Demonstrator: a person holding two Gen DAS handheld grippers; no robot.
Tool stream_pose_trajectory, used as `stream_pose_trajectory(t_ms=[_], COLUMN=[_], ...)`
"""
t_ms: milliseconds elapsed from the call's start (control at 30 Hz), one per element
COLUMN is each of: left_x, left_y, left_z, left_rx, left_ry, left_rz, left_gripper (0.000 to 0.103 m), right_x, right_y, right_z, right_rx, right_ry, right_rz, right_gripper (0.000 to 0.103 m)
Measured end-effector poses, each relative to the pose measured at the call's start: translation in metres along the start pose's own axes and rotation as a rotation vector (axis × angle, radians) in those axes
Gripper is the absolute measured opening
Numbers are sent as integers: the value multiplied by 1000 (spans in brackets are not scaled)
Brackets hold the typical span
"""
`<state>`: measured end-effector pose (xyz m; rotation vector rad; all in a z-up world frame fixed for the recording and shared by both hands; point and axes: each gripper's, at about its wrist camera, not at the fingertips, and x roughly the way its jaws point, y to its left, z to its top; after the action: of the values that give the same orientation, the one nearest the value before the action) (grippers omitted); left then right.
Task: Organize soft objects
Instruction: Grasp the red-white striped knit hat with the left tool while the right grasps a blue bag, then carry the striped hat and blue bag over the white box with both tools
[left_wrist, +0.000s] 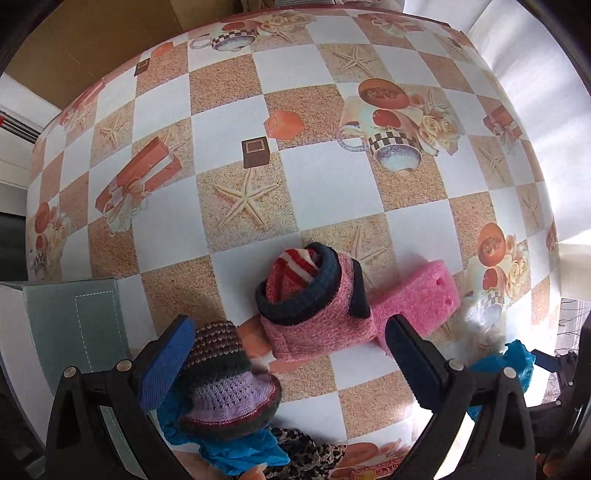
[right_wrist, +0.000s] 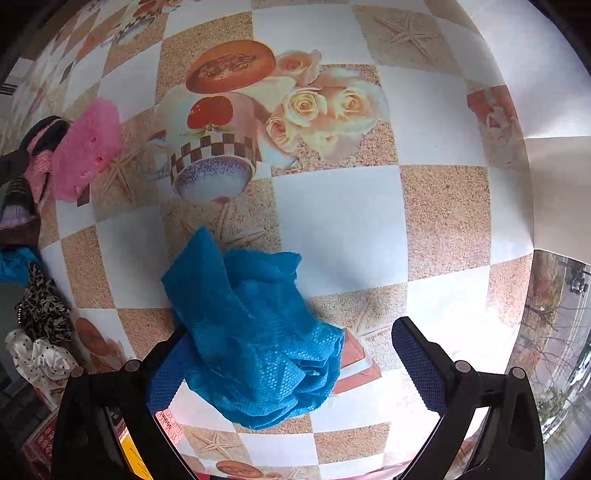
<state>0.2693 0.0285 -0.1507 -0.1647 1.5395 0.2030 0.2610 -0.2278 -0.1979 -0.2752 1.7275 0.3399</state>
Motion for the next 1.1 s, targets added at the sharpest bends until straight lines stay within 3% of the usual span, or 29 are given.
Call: stream_pose_trajectory(t_ms=[233, 367, 467, 500, 533, 567, 600, 633, 733, 1000, 1100], left_x=[22, 31, 37, 35, 34, 30, 26, 22, 5, -68, -89], left_y=[3, -1, -4, -5, -6, -8, -11, -15, -18, -26, -23], left_z=[13, 19, 18, 18, 18, 18, 18, 18, 10, -39, -65], left_rx=[-12, 14, 13, 15, 20, 28, 46, 67, 76, 132, 141], left_ry=[17, 66, 93, 95, 98, 93, 81, 71, 14, -162, -177], left_rz=[41, 41, 42, 28, 1, -13, 10, 25, 9, 28, 36], left_gripper=[103, 99, 92, 86, 72, 63, 43, 35, 30, 30, 30], right_x=[13, 10, 13, 12, 12, 9, 4, -1, -12, -46, -75], right_y=[13, 23, 18, 14, 14, 15, 17, 19, 25, 22, 6], right_z=[4, -4, -9, -8, -7, -7, -8, -9, -16, -46, -60], right_rx=[-24, -7, 9, 4, 1, 3, -2, -13, -38, -2, 33], right_ry=[-60, -105, -84, -56, -50, -66, -88, -108, -141, -194, -216], right_rz=[-47, -50, -44, -43, -37, -29, -31, -40, 10, 122, 156], right_gripper=[102, 103, 103, 103, 103, 100, 95, 83, 38, 37, 37])
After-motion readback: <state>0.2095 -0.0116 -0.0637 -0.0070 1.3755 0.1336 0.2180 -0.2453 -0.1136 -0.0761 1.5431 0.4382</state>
